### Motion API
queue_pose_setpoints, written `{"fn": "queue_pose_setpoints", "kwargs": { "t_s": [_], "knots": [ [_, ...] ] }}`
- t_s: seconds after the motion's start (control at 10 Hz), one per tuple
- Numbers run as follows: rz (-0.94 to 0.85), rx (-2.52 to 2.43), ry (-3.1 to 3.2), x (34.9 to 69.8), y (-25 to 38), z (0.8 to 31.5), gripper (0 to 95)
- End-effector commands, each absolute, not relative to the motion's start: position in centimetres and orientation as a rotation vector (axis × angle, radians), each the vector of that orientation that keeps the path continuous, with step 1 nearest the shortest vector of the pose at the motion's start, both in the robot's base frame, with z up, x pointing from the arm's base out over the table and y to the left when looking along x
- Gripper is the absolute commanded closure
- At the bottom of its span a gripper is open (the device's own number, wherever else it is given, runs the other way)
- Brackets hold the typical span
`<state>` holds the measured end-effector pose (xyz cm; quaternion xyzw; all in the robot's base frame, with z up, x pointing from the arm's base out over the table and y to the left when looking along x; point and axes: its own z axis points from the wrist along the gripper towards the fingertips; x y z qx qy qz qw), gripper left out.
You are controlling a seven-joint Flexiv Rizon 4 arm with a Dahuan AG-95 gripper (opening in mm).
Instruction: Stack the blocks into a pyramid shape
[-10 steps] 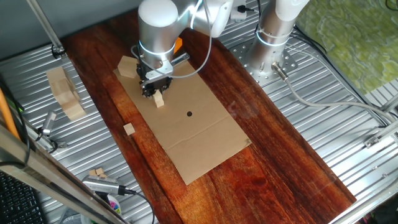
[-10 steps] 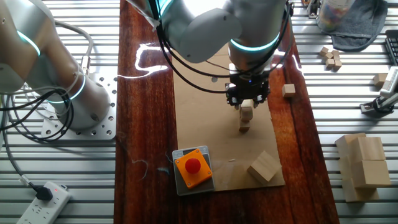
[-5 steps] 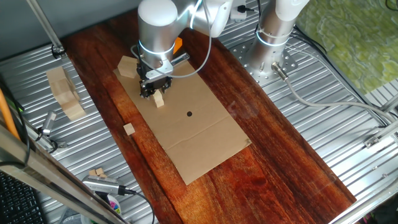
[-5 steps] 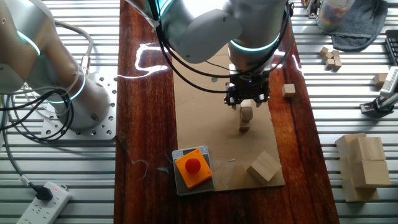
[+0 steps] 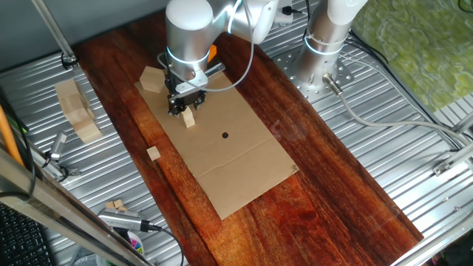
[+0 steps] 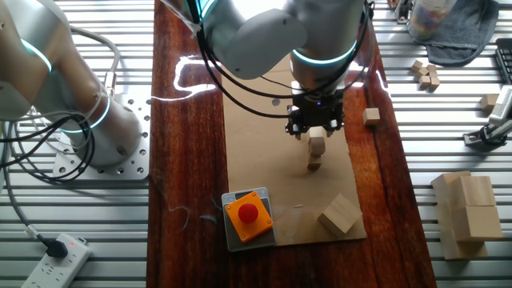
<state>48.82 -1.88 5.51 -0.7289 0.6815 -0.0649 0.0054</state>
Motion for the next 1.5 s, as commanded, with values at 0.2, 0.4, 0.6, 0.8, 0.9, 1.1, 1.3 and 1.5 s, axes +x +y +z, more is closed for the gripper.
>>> {"fn": "queue_pose_setpoints", "kwargs": {
  "t_s": [0.2, 0.4, 0.6, 0.8, 0.9, 1.1, 1.3, 1.5],
  "knots": [
    [-0.199, -2.281, 2.138, 48.3, -1.8, 6.1, 38.0],
    [-0.196, -2.283, 2.138, 47.9, -1.9, 6.6, 38.0],
    [-0.197, -2.289, 2.138, 47.5, -2.0, 7.4, 38.0],
    [-0.194, -2.284, 2.154, 47.6, -2.0, 8.5, 38.0],
    [-0.189, -2.284, 2.163, 48.3, -1.8, 9.2, 38.0],
    [-0.213, -2.291, 2.180, 50.1, -1.1, 10.2, 38.0],
    [-0.226, -2.285, 2.194, 52.1, -0.4, 10.8, 38.0],
    [-0.210, -2.282, 2.201, 55.5, 0.0, 10.2, 38.0]
  ]
}}
